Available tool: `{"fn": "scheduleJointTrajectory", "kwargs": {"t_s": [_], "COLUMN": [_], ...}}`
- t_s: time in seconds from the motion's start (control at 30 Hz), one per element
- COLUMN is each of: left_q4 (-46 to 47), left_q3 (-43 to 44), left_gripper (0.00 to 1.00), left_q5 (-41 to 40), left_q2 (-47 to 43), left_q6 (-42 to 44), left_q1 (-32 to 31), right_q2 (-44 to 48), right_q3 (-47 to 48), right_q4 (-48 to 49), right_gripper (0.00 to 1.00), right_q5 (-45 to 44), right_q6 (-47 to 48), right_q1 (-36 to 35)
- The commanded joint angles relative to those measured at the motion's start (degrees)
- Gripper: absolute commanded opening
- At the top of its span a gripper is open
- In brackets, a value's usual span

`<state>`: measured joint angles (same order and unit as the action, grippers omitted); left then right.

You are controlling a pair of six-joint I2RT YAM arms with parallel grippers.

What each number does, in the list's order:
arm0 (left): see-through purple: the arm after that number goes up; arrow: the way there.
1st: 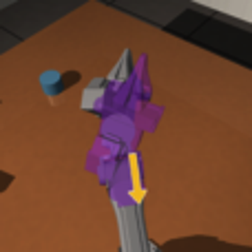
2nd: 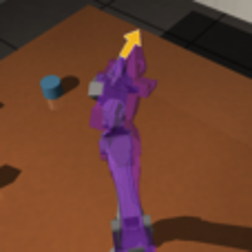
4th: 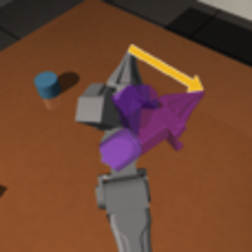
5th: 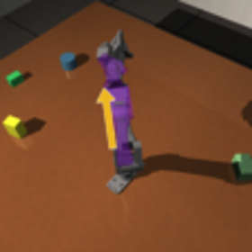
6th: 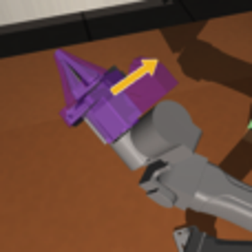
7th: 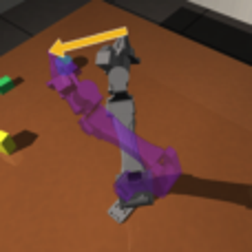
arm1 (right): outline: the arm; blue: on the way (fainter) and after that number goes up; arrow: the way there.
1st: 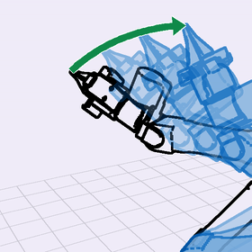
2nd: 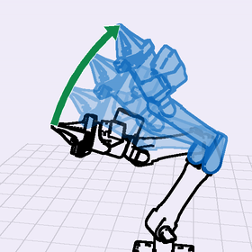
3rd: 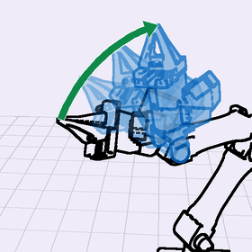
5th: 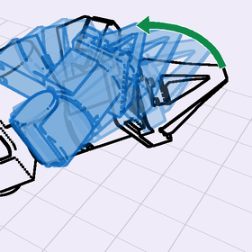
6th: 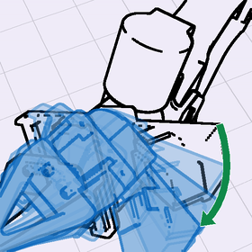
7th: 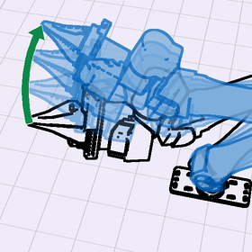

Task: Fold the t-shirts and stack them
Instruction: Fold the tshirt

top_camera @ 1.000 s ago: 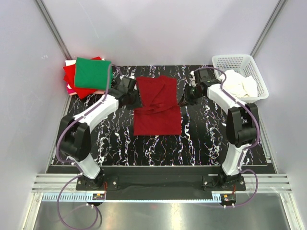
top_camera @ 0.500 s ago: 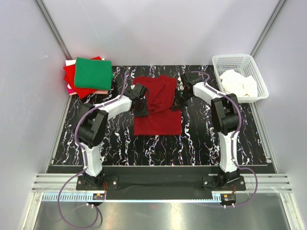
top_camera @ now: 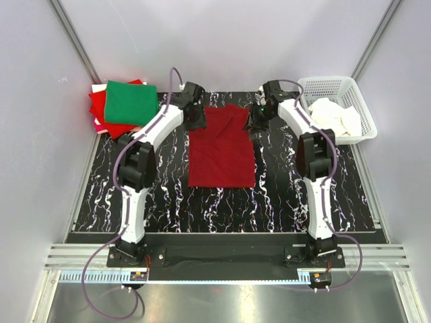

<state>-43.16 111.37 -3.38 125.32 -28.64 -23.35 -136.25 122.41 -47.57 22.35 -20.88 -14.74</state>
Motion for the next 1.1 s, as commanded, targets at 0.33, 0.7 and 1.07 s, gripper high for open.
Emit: {"fn": "scheduleJointTrajectory", "kwargs": {"t_s": [0.33,0.7,1.07], "left_q4": [13.87,27.15,36.74], "left_q3": [-45.57,-67.42,-72.44], "left_gripper": [0.55,0.57,0.58], "left_q5": [3.02,7.33,8.56], "left_q2": [-34.40,-43.84,-38.93], "left_q6": [-5.71,-13.18,-16.35], "left_q1": [0.24,0.15,-0.73], "right_q2": [39.01,40.45,33.51], "right_q3": [-52.92,-69.32,-66.52], "right_q4": [18.03,24.89,26.31], "right_gripper": [0.81,0.71,0.51], "right_q5": [5.07,7.09,9.12], "right_q6": [-5.83,-6.45,-7.07], "right_q1": [0.24,0.24,-1.07]}}
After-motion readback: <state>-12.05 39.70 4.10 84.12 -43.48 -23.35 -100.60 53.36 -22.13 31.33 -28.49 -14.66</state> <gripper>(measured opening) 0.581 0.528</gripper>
